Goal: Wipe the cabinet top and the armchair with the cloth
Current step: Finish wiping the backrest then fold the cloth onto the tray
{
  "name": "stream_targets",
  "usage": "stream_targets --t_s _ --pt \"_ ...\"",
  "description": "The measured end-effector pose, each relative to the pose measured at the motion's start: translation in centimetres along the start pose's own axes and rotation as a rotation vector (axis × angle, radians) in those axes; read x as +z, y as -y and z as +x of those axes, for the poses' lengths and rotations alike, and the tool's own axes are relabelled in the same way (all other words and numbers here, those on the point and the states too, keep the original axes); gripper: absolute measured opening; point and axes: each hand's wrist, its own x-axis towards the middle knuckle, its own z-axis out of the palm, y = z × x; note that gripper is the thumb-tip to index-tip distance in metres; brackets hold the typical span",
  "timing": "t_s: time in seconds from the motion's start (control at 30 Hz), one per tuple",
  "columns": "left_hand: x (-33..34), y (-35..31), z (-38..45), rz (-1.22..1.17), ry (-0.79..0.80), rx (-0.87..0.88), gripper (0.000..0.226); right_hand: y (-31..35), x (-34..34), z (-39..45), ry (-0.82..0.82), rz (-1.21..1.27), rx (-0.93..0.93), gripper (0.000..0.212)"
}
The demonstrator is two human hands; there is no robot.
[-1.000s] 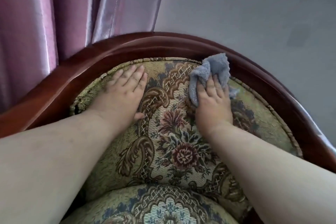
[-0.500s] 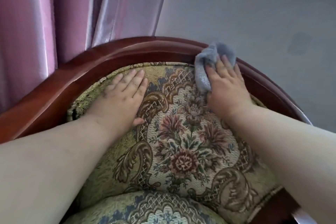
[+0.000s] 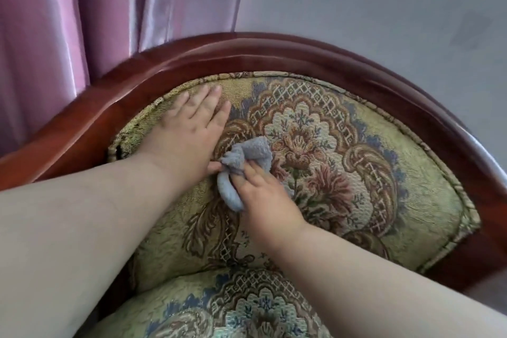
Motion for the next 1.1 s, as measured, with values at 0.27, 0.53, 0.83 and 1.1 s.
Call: stream_targets --t_s 0.27,0.53,0.83,1.1 --pt "-6.2 -7.5 -0.1 -1.167 0.257 -0.461 0.047 1.3 -6.5 -3.6 -0.163 0.551 0.323 0.084" --pt "-15.7 -4.9 1.9 -1.852 0.51 -0.997 0.021 2.2 -17.6 -6.0 -0.228 1.322 0.726 0.075" --pt "-34.2 6.3 6.7 -2.104 1.02 -0.655 0.028 2.8 -38.7 -0.8 0.544 2.26 0.769 0.071" --pt "-51.3 15.7 8.2 -1.754 1.15 -0.462 0.039 4.4 -54.6 0.0 0.552 2.067 0.887 0.042"
